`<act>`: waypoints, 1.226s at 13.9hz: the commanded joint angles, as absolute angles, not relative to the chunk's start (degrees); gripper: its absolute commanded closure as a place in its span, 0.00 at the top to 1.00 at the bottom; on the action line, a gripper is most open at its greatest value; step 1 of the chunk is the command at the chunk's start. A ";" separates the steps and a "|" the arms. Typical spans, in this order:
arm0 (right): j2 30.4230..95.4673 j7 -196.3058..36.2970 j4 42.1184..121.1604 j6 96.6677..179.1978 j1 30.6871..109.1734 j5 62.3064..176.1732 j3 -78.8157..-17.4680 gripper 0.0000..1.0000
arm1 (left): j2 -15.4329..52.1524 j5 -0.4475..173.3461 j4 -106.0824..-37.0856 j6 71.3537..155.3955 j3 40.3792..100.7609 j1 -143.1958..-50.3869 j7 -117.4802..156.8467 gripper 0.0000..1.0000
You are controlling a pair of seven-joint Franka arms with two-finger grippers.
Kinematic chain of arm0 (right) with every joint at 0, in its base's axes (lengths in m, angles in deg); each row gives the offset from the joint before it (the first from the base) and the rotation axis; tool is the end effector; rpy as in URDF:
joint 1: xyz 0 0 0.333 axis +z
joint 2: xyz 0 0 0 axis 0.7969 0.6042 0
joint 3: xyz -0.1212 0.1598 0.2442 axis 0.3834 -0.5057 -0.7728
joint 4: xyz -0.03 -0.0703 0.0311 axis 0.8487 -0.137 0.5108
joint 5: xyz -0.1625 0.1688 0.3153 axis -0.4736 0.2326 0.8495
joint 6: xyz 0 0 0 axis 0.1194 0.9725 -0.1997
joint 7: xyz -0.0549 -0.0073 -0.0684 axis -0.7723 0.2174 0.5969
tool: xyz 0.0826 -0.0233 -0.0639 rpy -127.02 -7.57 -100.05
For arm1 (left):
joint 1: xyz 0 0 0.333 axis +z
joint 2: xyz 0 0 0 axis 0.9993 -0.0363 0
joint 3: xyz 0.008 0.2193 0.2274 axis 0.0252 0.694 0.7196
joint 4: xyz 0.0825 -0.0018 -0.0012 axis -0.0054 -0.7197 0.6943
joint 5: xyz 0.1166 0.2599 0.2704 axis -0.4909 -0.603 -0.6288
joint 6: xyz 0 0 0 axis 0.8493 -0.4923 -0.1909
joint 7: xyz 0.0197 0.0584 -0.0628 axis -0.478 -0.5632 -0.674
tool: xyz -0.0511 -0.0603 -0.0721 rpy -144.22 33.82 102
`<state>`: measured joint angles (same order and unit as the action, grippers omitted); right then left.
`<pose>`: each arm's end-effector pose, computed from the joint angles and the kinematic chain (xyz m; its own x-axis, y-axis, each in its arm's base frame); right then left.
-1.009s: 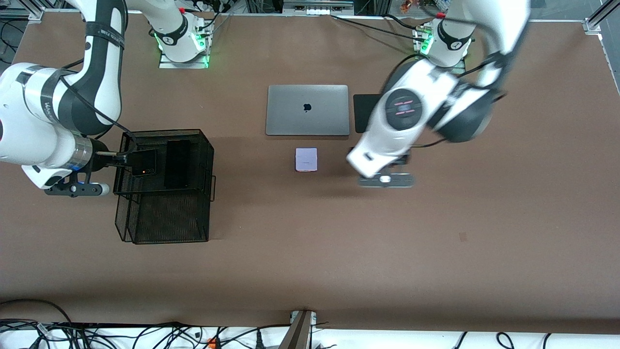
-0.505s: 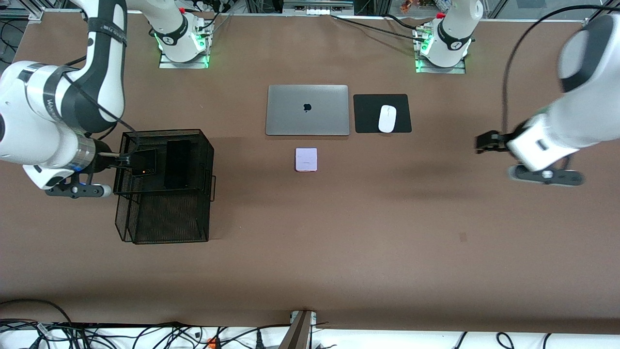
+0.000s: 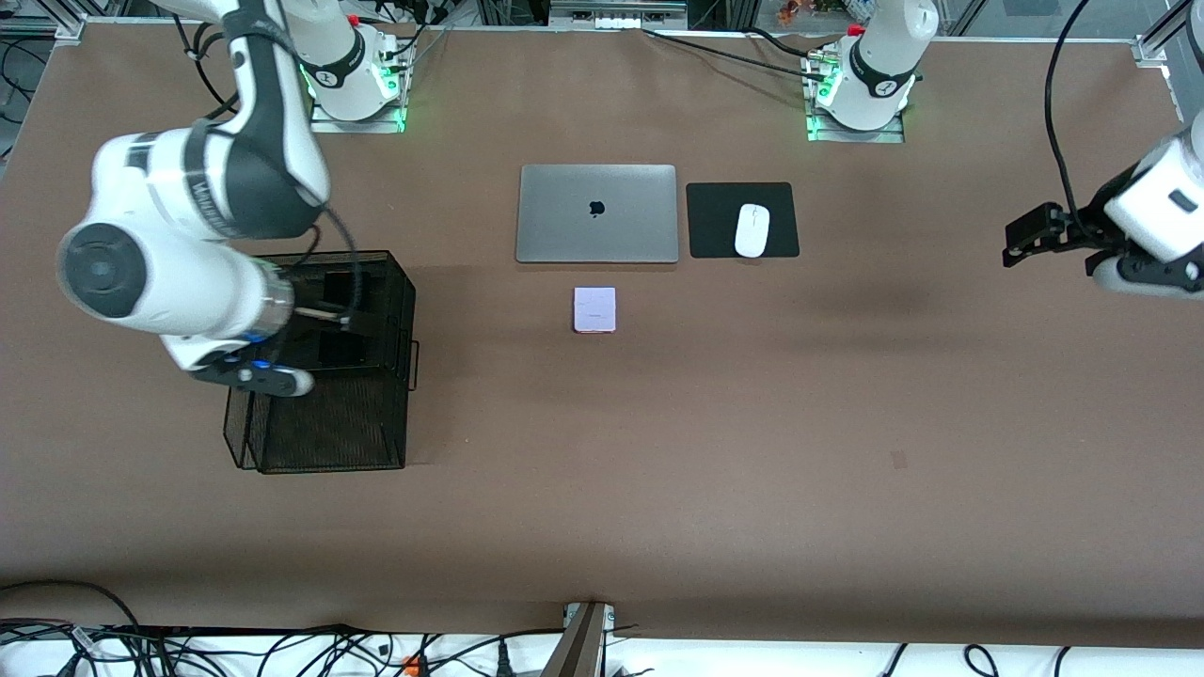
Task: Place phones with both arms
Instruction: 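Reach over and grasp the white Huawei phone with the right gripper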
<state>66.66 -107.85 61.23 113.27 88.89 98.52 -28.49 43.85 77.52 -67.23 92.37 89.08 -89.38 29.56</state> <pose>0.6340 0.2061 0.4482 0.9498 -0.2130 -0.2292 -0.2166 -0.9762 0.0096 0.5621 -0.0119 0.5893 0.9967 -0.0803 0.0102 -0.0803 -0.9968 0.0004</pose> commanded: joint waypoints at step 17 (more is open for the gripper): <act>85.26 -149.64 61.10 142.27 100.03 84.68 -52.45 1.00 | 48.64 76.40 -75.06 95.97 89.34 -90.47 29.74 1.00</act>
